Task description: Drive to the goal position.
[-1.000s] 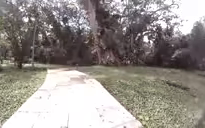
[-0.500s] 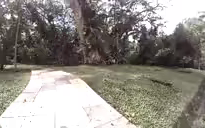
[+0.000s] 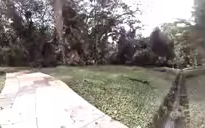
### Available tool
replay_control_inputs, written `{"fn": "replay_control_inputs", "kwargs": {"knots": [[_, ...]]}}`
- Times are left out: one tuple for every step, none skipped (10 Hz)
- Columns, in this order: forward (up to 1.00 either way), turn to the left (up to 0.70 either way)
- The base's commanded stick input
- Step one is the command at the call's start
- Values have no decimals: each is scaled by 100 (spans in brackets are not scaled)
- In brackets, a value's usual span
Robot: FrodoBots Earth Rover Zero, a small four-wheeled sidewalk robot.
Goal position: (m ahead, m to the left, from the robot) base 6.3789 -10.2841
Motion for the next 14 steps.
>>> {"fn": "replay_control_inputs", "kwargs": {"knots": [[0, -50], [0, -50], [0, -50], [0, -50], [0, -50], [0, -50], [0, -50], [0, -50], [0, -50], [0, -50], [0, -50], [0, -50], [0, -50], [0, -50]]}}
